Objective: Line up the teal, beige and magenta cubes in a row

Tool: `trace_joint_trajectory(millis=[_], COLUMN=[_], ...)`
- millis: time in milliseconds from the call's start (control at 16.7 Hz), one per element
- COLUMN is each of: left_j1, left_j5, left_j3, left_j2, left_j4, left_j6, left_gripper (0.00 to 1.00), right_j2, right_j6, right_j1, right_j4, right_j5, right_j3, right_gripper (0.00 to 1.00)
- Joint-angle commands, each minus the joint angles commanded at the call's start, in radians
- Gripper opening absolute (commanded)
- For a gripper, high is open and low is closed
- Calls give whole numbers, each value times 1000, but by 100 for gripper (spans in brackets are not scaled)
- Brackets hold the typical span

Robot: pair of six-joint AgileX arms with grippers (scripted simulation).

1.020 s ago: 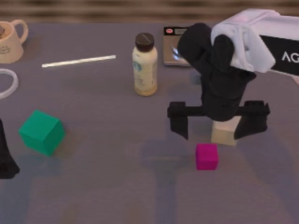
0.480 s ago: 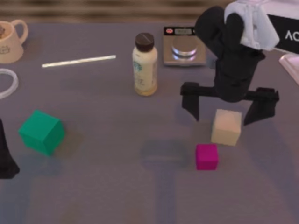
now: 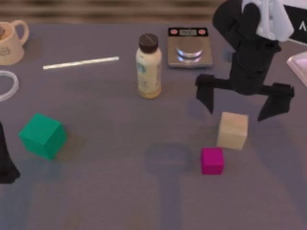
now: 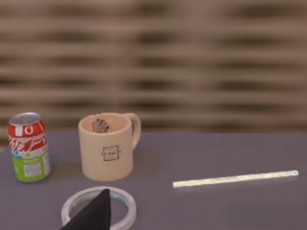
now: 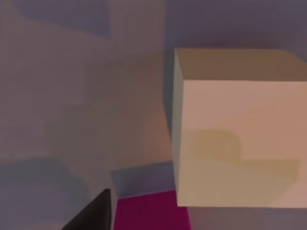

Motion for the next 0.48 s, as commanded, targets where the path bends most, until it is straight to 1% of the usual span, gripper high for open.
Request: trace_joint_trajectory(millis=[120,480], left_j1=[0,0], left_j5=[0,0], left_j3=[0,0], left_j2=[0,0], left_j4=[0,0], left_j6=[0,0], left_gripper=[100,100], right_j2=[15,109], right_j6=[1,3], right_j1=[-2,-2], right_j4=[37,272], right_j5=[-1,0], right_j3=[-27,-160], right_gripper=[100,100])
